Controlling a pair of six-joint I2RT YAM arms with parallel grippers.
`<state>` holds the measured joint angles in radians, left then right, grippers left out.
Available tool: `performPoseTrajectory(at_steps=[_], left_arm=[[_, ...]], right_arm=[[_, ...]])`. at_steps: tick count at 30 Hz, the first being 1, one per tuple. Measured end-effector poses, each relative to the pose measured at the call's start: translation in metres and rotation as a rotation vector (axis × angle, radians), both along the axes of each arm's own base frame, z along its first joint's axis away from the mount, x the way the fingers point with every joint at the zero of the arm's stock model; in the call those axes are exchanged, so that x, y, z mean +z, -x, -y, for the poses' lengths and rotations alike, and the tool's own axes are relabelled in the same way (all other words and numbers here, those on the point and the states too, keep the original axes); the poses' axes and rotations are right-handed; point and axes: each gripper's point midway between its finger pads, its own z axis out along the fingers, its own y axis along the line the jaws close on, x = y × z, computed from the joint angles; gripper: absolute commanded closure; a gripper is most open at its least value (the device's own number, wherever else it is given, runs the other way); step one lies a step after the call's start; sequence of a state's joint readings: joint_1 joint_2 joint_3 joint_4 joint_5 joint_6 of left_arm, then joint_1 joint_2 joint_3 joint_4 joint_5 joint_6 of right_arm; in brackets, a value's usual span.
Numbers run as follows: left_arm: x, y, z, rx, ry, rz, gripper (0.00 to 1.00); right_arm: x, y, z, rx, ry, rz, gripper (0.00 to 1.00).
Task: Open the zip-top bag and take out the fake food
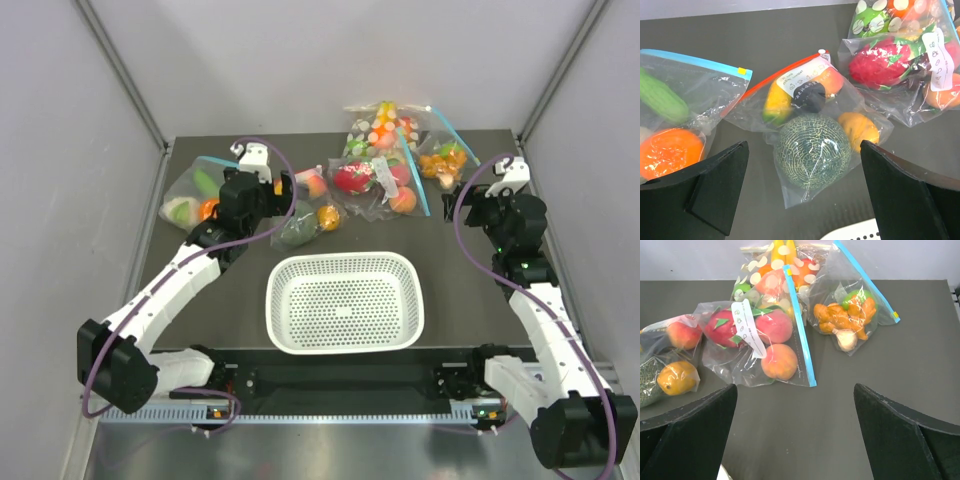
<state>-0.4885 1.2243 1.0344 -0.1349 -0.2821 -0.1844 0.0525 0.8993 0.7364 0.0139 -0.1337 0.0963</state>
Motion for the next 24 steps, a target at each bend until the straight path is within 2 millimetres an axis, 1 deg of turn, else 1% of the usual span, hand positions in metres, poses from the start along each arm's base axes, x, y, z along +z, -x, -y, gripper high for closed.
performPoseTrajectory(at_steps=[4, 7, 10, 15, 17, 21, 24], left_arm=[[-0.003, -0.001, 0.000, 0.003, 0.002, -0.008, 0.01], [-0.013, -0.004, 0.003, 0.010, 0.010, -0.036, 0.02], [-0.034, -0.010, 0.007, 0.024, 0.016, -0.090, 0.03], [-0.081, -0.019, 0.014, 0.043, 0.027, -0.210, 0.05], [-0.096, -0.021, 0.016, 0.047, 0.030, -0.247, 0.05], [-0.113, -0.022, 0.019, 0.056, 0.039, -0.290, 0.07], [-0.116, -0.022, 0.020, 0.062, 0.046, -0.299, 0.17]], right_arm=[[0.000, 0.000, 0.000, 0.000, 0.000, -0.001, 0.00], [-0.001, -0.001, 0.000, 0.000, 0.000, -0.004, 0.00], [-0.003, -0.001, 0.000, 0.000, 0.000, -0.009, 0.00], [-0.004, -0.002, 0.000, 0.000, 0.000, -0.011, 0.00], [-0.004, -0.002, 0.000, 0.000, 0.000, -0.011, 0.00], [-0.004, -0.002, 0.000, 0.000, -0.001, -0.011, 0.00], [-0.004, -0.001, -0.001, 0.004, -0.003, -0.012, 0.00]])
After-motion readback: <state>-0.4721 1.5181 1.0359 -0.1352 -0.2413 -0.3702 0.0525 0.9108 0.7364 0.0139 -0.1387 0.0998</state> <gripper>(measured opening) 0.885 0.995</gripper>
